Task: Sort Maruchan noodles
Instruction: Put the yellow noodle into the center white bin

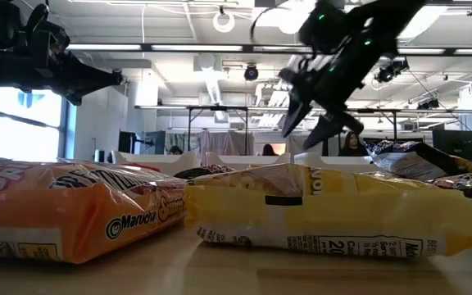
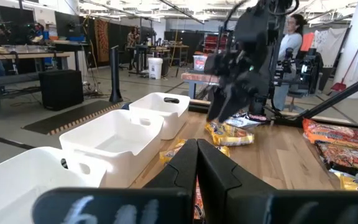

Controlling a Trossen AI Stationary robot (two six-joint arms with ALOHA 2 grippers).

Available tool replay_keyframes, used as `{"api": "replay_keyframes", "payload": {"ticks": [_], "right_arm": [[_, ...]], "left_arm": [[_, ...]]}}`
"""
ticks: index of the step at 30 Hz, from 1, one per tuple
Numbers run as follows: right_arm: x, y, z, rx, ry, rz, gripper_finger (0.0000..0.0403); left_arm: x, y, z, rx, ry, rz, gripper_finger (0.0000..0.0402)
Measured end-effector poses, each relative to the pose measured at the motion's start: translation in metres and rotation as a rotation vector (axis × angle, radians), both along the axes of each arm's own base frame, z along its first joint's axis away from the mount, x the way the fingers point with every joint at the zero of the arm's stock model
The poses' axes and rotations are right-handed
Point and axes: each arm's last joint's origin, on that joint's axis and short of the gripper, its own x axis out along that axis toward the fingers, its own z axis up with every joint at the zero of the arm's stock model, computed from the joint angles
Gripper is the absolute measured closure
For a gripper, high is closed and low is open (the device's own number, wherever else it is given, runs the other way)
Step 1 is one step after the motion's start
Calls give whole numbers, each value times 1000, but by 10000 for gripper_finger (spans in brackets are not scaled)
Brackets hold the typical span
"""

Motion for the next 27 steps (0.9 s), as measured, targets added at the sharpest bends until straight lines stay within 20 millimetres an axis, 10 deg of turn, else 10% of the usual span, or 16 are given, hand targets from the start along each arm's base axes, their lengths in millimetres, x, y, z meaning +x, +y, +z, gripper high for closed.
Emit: {"api": "replay_keyframes", "payload": {"ticks": [8, 27], "right_arm": [[31, -7, -33, 176, 83, -105, 156], [21, -16, -40, 248, 75, -269, 156]], "left_arm": [[0, 0, 0, 0, 0, 0, 399], [0, 0, 0, 0, 0, 0, 399]]}}
